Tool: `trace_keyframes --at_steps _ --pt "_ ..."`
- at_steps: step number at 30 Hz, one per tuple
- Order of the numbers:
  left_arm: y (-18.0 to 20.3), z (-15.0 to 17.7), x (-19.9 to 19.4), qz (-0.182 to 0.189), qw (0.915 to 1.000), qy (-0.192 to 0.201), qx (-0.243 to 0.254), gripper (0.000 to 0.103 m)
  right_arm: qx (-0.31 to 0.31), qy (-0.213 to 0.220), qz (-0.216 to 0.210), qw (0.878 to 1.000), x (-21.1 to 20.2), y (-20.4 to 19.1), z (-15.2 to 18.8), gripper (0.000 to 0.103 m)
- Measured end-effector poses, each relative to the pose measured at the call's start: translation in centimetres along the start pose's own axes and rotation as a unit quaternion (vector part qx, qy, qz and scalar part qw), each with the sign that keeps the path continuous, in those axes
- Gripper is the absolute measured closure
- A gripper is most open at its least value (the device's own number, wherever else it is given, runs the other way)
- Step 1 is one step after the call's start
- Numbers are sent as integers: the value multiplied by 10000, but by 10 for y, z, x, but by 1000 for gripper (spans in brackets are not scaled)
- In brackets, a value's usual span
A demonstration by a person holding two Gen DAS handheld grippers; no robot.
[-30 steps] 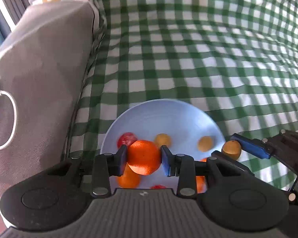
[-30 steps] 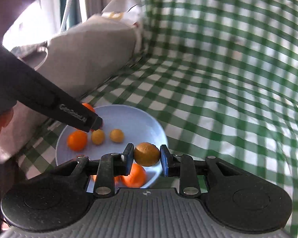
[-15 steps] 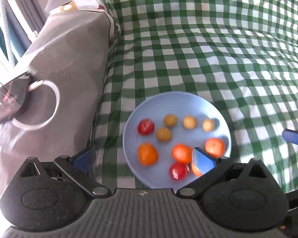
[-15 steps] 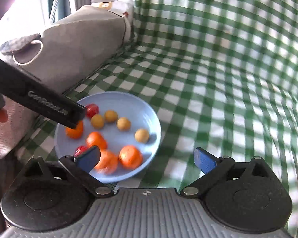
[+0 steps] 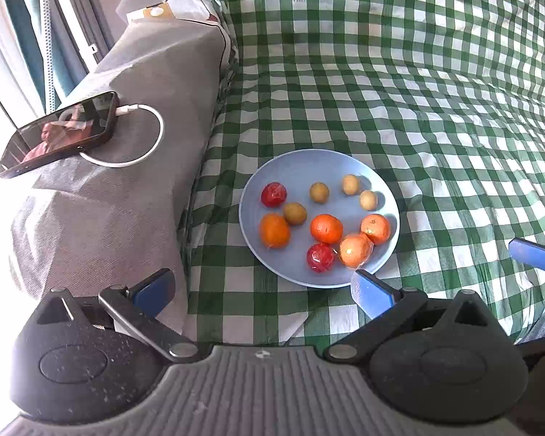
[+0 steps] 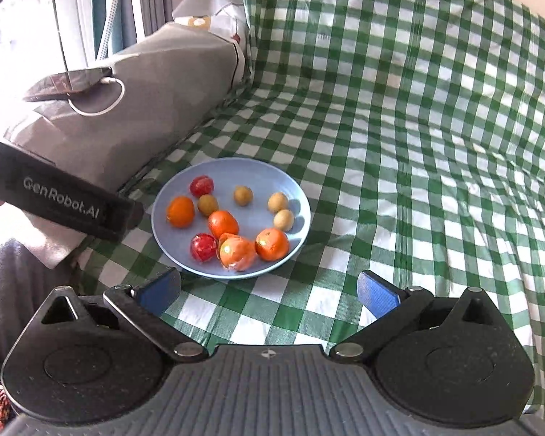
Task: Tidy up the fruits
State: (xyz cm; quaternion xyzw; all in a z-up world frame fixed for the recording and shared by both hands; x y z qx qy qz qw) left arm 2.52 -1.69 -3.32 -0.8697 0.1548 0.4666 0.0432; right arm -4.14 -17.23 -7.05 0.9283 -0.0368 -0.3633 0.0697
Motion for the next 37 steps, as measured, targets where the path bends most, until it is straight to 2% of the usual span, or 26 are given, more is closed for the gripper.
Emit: trace_keyframes --at_steps 12,31,37 --pt "-2 5 -7 33 10000 46 -60 0 -79 142 48 9999 -13 -7 -1 1" --pt "-1 2 -3 13 10000 -6 -43 0 -10 85 126 9999 -7 -1 -4 1" --pt "-2 2 0 63 9998 -38 -208 0 27 64 57 10000 -5 0 -7 1"
Point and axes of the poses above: each gripper's, at about its wrist camera, not at the fingertips, and x roughly the way its jaws point, y to its right, z to its underside, the point moved 2 cm from there along x, roughly the way its jaws point, and after that the axes turned 14 degrees about z, right-handed, at the moved point
